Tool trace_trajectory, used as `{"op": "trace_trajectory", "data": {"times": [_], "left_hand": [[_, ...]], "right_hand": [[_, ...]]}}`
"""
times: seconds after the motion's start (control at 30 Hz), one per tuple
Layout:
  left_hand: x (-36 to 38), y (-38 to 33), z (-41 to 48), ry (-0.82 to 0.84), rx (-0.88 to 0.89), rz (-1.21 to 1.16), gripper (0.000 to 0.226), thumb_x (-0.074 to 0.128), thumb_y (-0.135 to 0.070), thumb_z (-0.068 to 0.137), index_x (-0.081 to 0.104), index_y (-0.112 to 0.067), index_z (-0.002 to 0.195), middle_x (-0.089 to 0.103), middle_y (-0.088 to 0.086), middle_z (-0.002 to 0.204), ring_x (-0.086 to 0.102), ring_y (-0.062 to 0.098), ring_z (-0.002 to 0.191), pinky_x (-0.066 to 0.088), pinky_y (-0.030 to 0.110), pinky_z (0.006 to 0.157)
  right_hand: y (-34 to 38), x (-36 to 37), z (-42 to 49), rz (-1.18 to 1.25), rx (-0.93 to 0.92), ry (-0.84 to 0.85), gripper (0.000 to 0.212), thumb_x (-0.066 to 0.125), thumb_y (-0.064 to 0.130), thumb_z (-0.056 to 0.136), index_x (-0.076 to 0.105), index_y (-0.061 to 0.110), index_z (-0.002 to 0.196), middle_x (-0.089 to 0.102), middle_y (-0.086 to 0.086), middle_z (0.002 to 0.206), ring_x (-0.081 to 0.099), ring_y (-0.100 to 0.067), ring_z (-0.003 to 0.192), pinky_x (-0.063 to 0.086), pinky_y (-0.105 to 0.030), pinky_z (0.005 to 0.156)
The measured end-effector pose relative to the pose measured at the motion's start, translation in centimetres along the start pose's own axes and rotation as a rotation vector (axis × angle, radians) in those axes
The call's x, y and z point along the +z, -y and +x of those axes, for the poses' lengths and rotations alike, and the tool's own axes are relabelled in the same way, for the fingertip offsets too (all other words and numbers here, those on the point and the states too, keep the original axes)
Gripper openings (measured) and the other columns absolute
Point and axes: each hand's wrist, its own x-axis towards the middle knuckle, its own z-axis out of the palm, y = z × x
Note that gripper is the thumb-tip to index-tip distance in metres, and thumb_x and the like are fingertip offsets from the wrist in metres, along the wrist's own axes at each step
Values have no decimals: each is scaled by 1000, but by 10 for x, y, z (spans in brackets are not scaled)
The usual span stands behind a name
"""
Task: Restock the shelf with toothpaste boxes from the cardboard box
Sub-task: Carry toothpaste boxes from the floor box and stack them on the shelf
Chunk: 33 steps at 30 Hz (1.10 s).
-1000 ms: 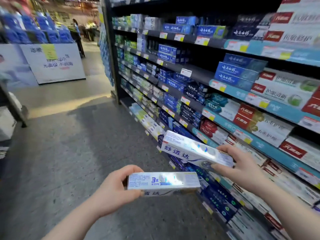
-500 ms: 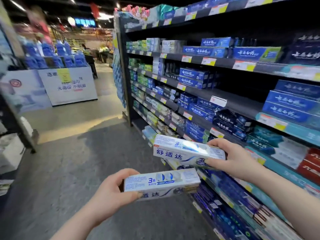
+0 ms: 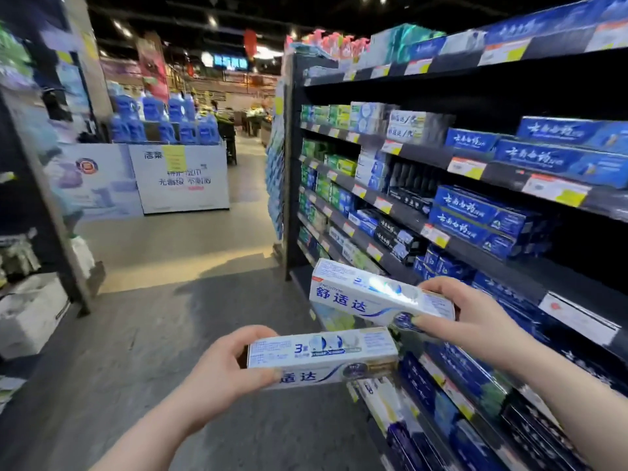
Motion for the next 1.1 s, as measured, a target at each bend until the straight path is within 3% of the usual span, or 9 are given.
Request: {"op": "trace_trajectory", "data": {"times": [0.1,0.27,0.43,0.5,0.67,0.8,0.9,1.0,1.1], "left_hand": [[-27,17,62,21,21,-10,43,71,-37,44,67,-33,86,72,-1,85,60,7,75,47,23,69],[-81,27,173,91,98,27,45,69,-40,43,66,-37,87,73,-4,87,60,3,72,46,18,64],[-118,15,278,231,184,42,44,69,-41,42,67,-35,86,72,-6,88,60,0,70,45,12,62],[-119,10,317,270,208,36,44,69,-41,42,68,-33,84,71,-8,86,60,-1,69,44,9,60],[-109,2,404,383,254,30,44,70,-43,42,66,-41,87,70,-11,90,61,2,77,46,18,68],[-99,-7,477,406,280,-1,44,71,-42,42,66,-42,85,71,-13,88,62,5,76,50,23,68],[-92,-23,539,403,309,-55,45,72,-36,41,69,-33,86,73,-6,88,63,7,76,49,21,68],[-85,-44,601,444,334,-85,49,72,-34,41,69,-24,89,73,-7,83,64,2,70,48,14,59],[-74,-60,655,471,352,-111,47,73,-33,41,69,-24,87,73,-9,83,67,3,71,50,13,59]], "right_hand": [[7,9,56,-21,-8,-22,27,67,31,79,49,42,96,55,27,101,58,8,75,44,-7,60],[17,27,147,-82,37,-144,30,66,32,80,45,40,99,43,36,97,53,5,83,41,-2,66],[23,33,216,-107,122,-232,26,66,32,79,50,39,99,55,27,100,54,3,81,41,-9,60],[22,28,236,-112,165,-274,27,67,31,79,52,37,99,60,20,99,57,4,78,42,-6,59],[15,2,293,-181,207,-337,25,67,31,80,48,42,92,59,21,93,57,10,68,42,-4,59],[6,-26,353,-260,214,-454,28,67,30,80,48,32,101,55,12,97,55,-12,81,40,-23,63],[-8,-53,406,-285,192,-556,27,69,29,78,48,34,95,57,11,91,55,-13,76,41,-23,63],[-23,-89,461,-329,191,-633,29,70,32,77,53,30,102,58,6,94,53,-5,74,37,-21,58],[-42,-122,512,-372,186,-703,39,71,27,77,58,19,113,59,1,102,53,-16,85,31,-19,63]]}}
